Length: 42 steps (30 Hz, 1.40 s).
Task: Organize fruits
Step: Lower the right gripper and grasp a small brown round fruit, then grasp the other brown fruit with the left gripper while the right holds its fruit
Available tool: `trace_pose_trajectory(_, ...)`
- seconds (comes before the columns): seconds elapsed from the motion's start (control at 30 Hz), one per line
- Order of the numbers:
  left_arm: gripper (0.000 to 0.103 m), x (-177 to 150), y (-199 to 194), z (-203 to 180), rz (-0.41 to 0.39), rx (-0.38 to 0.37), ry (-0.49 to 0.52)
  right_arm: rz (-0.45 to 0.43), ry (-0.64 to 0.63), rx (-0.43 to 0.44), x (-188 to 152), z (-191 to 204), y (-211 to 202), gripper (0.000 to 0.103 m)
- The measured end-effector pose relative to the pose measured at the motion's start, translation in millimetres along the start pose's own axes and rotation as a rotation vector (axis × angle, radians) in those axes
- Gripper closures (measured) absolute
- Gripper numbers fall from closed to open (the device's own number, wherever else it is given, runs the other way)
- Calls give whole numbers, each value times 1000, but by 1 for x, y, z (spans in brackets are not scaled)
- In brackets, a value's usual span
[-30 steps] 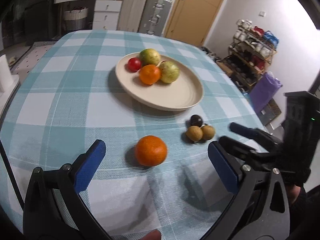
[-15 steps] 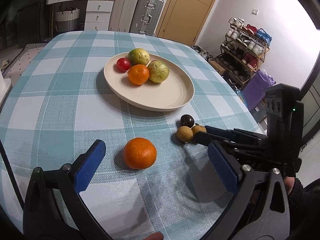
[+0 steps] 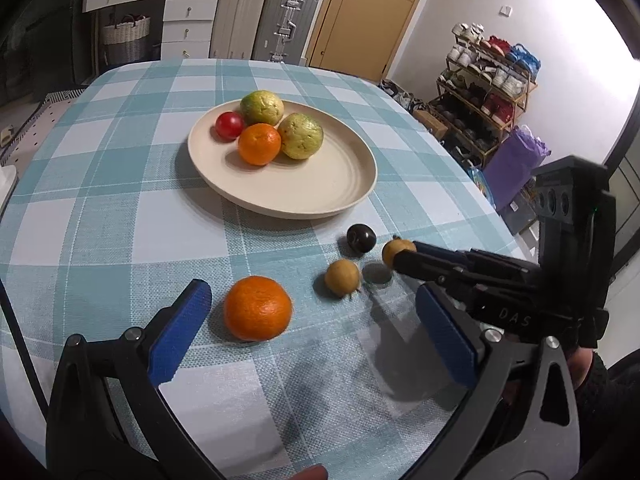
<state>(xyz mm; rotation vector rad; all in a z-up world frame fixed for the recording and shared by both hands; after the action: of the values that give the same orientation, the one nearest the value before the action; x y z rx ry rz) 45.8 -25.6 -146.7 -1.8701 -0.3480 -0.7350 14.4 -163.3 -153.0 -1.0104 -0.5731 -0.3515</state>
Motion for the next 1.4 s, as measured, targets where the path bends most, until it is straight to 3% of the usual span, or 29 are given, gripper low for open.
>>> trace_pose_trajectory(0.2, 2, 1, 5, -12, 19, 13, 42, -43, 26, 12, 1, -8, -13, 75)
trace_pose_trajectory(0.4, 2, 18, 5, -22, -16, 46, 104, -88, 13, 18, 3, -12, -31, 75)
trace_pose_trajectory(0.67, 3, 26, 31, -41, 63, 20, 171, -142, 17, 23, 9, -23, -52, 75)
trace_pose_trajectory(0.73, 8, 25, 39, -46, 87, 24, 196, -145, 27, 29, 9, -26, -53, 75)
trace_pose_trajectory(0.87, 33, 19, 59, -45, 194, 16, 169, -150, 33, 35, 7, -30, -56, 75)
trace_pose_trajectory(0.97, 34, 19, 63, -45, 209, -12, 147, -150, 40, 43, 5, -33, -57, 75)
trace_pose_trajectory(1.13, 56, 12, 73, -35, 290, 16, 89, -147, 42, 51, 5, -34, -54, 75)
trace_pose_trajectory(1.33, 80, 8, 75, -35, 308, 51, 123, -138, 65, 49, 6, -39, -50, 75)
trace_pose_trajectory(1.4, 81, 7, 74, -36, 307, 50, 131, -133, 64, 44, 5, -39, -50, 75)
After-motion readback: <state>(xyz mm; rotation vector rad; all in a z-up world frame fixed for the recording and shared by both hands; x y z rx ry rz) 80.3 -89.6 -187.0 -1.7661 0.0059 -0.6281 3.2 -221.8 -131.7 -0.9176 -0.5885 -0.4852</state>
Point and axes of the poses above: each gripper's, at about its wrist camera, not at the fingertips, and y roughly the way its jaws point, z to its left, x to its top, the point moved 7 cm from there along y, roughly the way its jaws point, and after that the axes turned 2 degrees about y, right-handed, at the moved point
